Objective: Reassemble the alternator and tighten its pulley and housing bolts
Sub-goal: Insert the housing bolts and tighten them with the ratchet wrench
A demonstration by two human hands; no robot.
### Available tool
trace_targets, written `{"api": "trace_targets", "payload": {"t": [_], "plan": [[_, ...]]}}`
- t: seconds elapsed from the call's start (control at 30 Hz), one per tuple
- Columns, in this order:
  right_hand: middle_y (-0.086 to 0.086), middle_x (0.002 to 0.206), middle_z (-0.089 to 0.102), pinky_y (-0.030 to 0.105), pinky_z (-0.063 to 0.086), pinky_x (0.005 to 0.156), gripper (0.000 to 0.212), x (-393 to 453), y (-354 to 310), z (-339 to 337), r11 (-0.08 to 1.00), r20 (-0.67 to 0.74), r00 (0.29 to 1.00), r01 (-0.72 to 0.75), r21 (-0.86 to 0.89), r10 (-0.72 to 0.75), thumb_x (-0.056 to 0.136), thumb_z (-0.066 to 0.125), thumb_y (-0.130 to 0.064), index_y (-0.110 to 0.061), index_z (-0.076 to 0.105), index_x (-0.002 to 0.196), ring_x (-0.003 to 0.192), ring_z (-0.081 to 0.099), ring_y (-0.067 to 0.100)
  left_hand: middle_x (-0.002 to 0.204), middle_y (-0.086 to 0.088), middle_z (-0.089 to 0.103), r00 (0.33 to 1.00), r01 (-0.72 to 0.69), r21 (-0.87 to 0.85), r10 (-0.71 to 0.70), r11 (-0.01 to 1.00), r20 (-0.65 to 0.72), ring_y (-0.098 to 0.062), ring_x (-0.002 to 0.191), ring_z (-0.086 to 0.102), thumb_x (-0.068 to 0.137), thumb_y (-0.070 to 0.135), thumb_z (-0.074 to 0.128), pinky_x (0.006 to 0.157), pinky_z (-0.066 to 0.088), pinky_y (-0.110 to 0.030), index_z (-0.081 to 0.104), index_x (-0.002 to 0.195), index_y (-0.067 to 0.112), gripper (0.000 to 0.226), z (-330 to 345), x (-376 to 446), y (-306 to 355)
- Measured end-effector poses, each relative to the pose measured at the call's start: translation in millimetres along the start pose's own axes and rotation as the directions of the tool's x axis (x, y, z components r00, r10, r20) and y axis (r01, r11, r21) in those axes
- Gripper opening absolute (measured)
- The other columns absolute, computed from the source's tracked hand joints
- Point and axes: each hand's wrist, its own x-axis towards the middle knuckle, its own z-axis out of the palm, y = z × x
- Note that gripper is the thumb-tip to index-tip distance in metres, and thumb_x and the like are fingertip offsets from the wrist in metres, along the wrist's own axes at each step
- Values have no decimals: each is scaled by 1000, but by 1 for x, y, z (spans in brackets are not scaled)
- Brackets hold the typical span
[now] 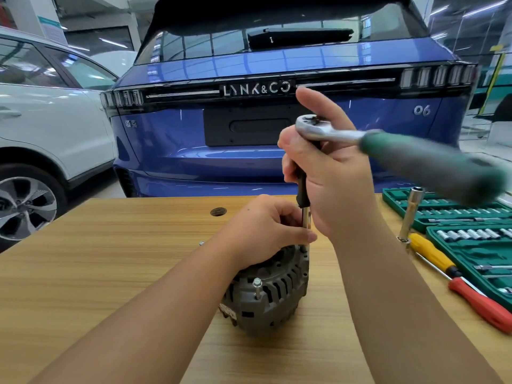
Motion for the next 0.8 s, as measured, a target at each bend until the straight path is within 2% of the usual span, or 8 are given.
{"api": "trace_targets", "payload": {"t": [0.2, 0.33, 0.4, 0.5, 0.63, 0.73, 0.77, 0.8], "plan": [[4, 86, 64, 23, 49, 60, 50, 5, 8, -11, 971, 145, 989, -68, 230, 35, 101, 45, 1, -35, 67, 127, 65, 57, 12, 83, 6, 75, 1000, 22, -12, -22, 1000, -8, -13, 81, 69, 86, 39, 80, 80, 57, -38, 76, 85, 28, 11, 1, 0, 1], [7, 87, 70, 27, 50, 58, 40, 9, 3, -16, 898, 215, 962, -238, 370, 166, 98, 42, -19, -30, 71, 123, 63, 60, 19, 81, 8, 73, 1000, 23, -8, -23, 1000, -21, -10, 76, 68, 85, 39, 81, 73, 54, -33, 75, 85, 28, 12, 1, 1, 1], [6, 89, 67, 26, 49, 61, 39, 7, 4, -12, 905, 139, 972, -229, 359, 190, 94, 51, -36, -25, 67, 127, 67, 59, 17, 81, 7, 73, 999, 21, 2, -21, 1000, -26, -9, 75, 67, 85, 38, 81, 74, 55, -32, 75, 86, 28, 12, 1, 1, 0], [1, 87, 64, 26, 48, 64, 53, 5, 0, -4, 929, -32, 965, -240, 281, 259, 80, 69, -47, -20, 60, 124, 68, 57, 14, 79, 13, 72, 999, 13, 32, -12, 999, -37, 3, 68, 64, 85, 39, 81, 59, 47, -12, 74, 83, 29, 13, 2, 2, -1], [-3, 61, 42, 35, 24, 50, 27, 3, -11, -4, 978, -268, 941, -200, 52, 207, 81, 80, -36, -14, 66, 87, 54, 28, 18, 83, 22, 71, 1000, 7, 62, -7, 998, 0, 6, 74, 64, 86, 46, 79, 59, 43, -13, 74, 84, 36, 11, 2, 3, -1], [-4, 61, 46, 28, 31, 52, 16, 5, -14, -13, 951, -237, 921, -291, 106, 308, 84, 76, -28, -23, 65, 75, 53, 37, 13, 84, 25, 69, 1000, 10, 89, -10, 996, -3, 7, 77, 63, 86, 50, 77, 61, 44, -18, 73, 83, 39, 12, 3, 4, -1], [-5, 65, 51, 26, 37, 55, 8, 4, -15, -13, 938, -184, 922, -318, 141, 340, 84, 75, -27, -24, 67, 83, 56, 44, 12, 84, 25, 69, 1000, 11, 89, -10, 996, -6, 7, 78, 63, 87, 50, 77, 62, 44, -19, 72, 83, 39, 12, 3, 4, -1], [-7, 71, 56, 25, 43, 59, 14, 4, -14, -13, 936, -148, 928, -322, 144, 342, 83, 73, -25, -26, 68, 96, 61, 50, 11, 85, 23, 70, 1000, 12, 85, -12, 996, -8, 6, 78, 63, 87, 49, 77, 62, 45, -19, 72, 84, 39, 12, 3, 3, -1]]}}
